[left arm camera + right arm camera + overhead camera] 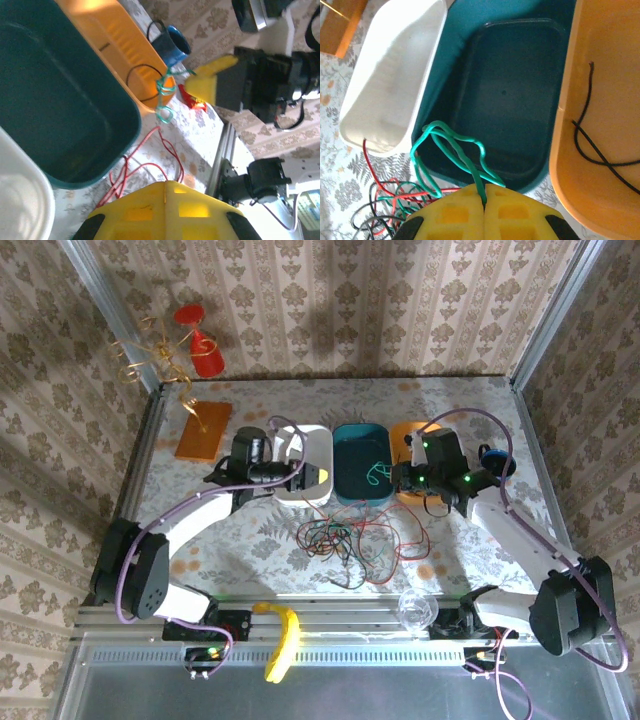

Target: Untangle the cables

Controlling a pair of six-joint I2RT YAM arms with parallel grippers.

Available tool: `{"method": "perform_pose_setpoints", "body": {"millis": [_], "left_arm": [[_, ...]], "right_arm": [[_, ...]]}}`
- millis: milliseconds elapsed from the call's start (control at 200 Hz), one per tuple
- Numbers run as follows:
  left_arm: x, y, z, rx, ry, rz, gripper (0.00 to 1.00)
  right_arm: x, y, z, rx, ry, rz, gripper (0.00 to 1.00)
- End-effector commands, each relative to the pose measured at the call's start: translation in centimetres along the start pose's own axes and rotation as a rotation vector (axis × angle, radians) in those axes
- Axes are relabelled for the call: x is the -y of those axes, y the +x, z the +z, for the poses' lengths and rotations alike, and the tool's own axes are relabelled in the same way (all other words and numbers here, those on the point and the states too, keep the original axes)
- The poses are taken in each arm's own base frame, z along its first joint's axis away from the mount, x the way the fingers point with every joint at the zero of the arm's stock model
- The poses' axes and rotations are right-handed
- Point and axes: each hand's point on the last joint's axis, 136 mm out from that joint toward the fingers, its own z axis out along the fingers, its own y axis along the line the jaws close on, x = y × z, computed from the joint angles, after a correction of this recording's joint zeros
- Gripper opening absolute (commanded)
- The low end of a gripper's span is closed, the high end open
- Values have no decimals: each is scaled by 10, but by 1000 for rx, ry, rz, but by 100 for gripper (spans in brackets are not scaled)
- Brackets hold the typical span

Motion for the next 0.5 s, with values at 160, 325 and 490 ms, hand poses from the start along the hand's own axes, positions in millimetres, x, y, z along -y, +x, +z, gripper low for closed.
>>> {"method": "perform_pose_setpoints", "body": {"millis": [160,325,490], "left_arm": [[34,1,27,-96,50,149,36],[39,7,57,-143,79,173,61],[29,1,73,-139,55,180,65]], "right_arm": [[-18,6,-10,-7,-88,-28,0],[-41,1,-10,-7,-195,-16,0],[-56,-4,-12,1,-260,-7,0]]}}
